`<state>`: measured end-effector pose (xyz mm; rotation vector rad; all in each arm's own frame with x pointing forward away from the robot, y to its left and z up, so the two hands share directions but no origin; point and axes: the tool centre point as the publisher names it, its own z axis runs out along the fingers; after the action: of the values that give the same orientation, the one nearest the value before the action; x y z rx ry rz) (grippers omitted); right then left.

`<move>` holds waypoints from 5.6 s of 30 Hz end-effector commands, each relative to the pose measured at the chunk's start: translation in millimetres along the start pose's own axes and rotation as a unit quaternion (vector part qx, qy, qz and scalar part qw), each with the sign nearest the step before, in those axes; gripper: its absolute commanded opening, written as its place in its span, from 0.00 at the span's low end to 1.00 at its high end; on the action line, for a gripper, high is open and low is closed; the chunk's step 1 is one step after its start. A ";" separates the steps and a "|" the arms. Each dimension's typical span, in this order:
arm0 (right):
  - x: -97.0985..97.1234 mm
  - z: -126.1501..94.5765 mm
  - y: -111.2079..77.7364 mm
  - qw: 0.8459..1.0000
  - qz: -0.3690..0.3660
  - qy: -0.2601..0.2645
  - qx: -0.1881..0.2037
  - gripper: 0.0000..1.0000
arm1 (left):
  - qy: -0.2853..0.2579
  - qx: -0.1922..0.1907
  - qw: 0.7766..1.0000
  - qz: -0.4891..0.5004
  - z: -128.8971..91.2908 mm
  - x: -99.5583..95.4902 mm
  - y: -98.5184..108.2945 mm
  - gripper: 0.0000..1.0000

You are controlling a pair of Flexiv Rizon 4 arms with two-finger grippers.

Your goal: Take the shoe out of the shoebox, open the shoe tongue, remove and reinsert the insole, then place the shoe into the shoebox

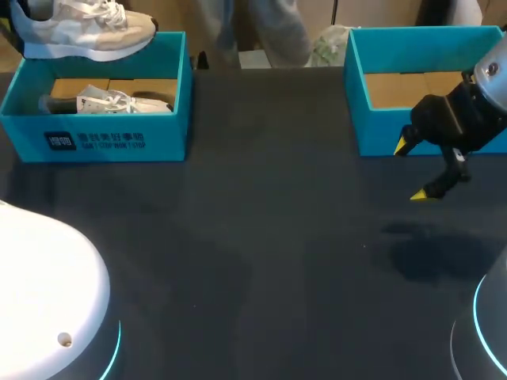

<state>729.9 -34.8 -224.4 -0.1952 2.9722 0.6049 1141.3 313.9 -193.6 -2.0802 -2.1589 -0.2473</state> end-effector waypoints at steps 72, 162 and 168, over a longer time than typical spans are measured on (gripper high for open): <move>0.1 1.2 0.0 1.000 0.000 0.000 0.001 1.00 | -0.021 0.007 1.000 -0.009 166.4 -67.5 66.3 0.00; 0.1 1.2 0.0 1.000 0.000 0.000 0.001 1.00 | -0.036 0.033 0.999 0.014 26.2 -33.5 -57.3 1.00; 0.1 1.2 0.0 1.000 0.000 0.000 0.001 1.00 | -0.038 0.040 0.998 0.028 33.1 -29.3 -78.0 1.00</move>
<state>729.9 -34.9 -224.4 -0.1952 2.9722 0.6049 1077.9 286.7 -232.5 -2.0931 -2.0833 -0.0070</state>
